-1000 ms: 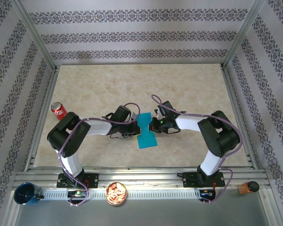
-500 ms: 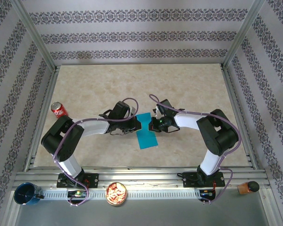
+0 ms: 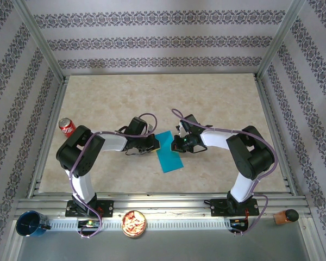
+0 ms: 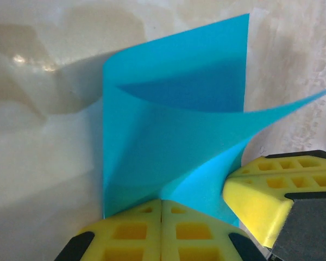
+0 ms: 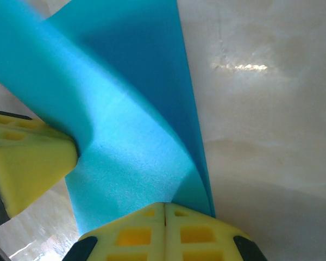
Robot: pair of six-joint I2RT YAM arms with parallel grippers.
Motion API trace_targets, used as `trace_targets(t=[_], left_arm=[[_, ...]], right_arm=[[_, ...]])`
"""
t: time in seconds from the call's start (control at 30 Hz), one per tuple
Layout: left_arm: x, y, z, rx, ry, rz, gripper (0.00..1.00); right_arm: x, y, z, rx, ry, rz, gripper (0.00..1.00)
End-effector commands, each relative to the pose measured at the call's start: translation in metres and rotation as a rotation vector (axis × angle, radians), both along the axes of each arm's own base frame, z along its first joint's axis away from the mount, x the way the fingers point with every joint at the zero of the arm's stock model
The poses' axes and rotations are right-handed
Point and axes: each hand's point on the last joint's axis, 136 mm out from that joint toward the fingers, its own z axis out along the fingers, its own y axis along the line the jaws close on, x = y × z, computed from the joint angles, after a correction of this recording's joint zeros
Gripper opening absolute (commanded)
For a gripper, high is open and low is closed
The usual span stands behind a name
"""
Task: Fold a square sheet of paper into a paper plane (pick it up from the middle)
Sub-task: First fold the square sheet of paper in half at the center of the table.
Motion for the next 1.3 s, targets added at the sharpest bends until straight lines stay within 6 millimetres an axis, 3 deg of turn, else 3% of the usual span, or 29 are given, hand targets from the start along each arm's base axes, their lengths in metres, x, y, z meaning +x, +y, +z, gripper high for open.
trace_targets(t=[0.0, 0.23, 0.37, 0.53, 0.87, 1.13, 1.27], left_arm=[[-0.007, 0.020, -0.022, 0.065, 0.047, 0.050, 0.06], [0.011, 0.002, 0.015, 0.009, -0.019, -0.012, 0.08], [0.019, -0.004, 0.025, -0.003, -0.037, -0.034, 0.08], [0.027, 0.001, 0.018, 0.016, -0.028, -0.021, 0.08], [0.032, 0.026, -0.020, 0.080, 0.078, 0.055, 0.07], [0.048, 0.025, -0.002, 0.088, 0.046, 0.043, 0.08], [0.057, 0.032, -0.006, 0.104, 0.055, 0.076, 0.08]], right_arm=[[-0.038, -0.042, -0.047, -0.197, 0.156, -0.023, 0.00], [-0.037, -0.042, -0.046, -0.196, 0.156, -0.024, 0.00], [-0.037, -0.042, -0.045, -0.194, 0.156, -0.022, 0.00], [-0.037, -0.042, -0.045, -0.195, 0.156, -0.021, 0.00], [-0.039, -0.043, -0.046, -0.196, 0.162, -0.021, 0.00], [-0.040, -0.043, -0.049, -0.199, 0.168, -0.019, 0.00], [-0.041, -0.044, -0.050, -0.203, 0.170, -0.020, 0.00]])
